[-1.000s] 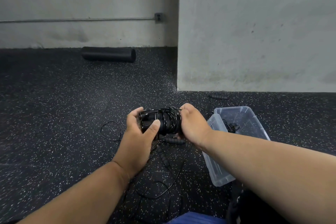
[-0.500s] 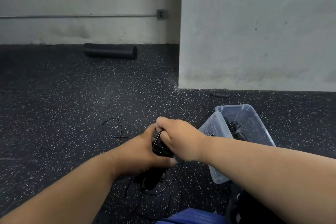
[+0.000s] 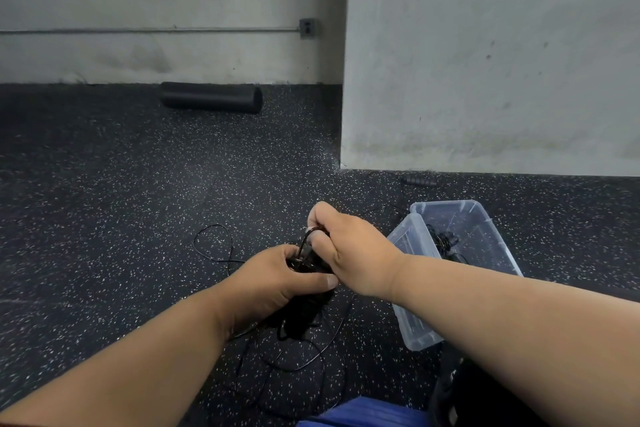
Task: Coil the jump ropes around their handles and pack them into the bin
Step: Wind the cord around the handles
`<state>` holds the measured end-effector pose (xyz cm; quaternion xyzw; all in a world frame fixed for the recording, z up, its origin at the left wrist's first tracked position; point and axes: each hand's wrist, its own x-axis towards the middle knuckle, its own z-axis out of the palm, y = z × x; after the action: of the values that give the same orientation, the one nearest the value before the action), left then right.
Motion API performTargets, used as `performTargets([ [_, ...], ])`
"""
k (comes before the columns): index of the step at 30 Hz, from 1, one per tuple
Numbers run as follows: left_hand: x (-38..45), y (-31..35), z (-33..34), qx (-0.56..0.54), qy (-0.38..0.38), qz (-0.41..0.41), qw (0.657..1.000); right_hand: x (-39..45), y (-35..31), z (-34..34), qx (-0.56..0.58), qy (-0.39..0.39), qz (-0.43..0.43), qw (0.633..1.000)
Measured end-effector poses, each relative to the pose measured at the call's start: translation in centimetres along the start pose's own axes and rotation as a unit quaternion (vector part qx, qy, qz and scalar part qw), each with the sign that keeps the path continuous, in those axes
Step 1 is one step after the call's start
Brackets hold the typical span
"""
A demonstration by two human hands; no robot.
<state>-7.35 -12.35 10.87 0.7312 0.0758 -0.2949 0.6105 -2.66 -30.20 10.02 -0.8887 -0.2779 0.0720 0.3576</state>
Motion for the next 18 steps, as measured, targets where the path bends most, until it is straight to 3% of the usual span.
performTargets([
  [11, 0.3, -0.5, -0.5, -0.033, -0.091, 0.002, 0.995, -0.3, 1.2, -0.2, 0.090, 0.027, -0.048, 0.994],
  [15, 0.5, -0.5, 0.7, 0.004, -0.012, -0.005, 1.000, 0.1, 1.1, -0.1, -0.006, 0.061, -0.048, 0.997],
  [17, 0.9, -0.4, 0.7, 0.111, 0.092, 0.017, 0.989, 0.3, 0.9, -0.3, -0.141, 0.104, -0.092, 0.980],
  [18, 1.3, -0.5, 0.3, 0.203, 0.163, 0.040, 0.965, 0.4, 0.9, -0.4, -0.202, 0.126, -0.125, 0.963],
])
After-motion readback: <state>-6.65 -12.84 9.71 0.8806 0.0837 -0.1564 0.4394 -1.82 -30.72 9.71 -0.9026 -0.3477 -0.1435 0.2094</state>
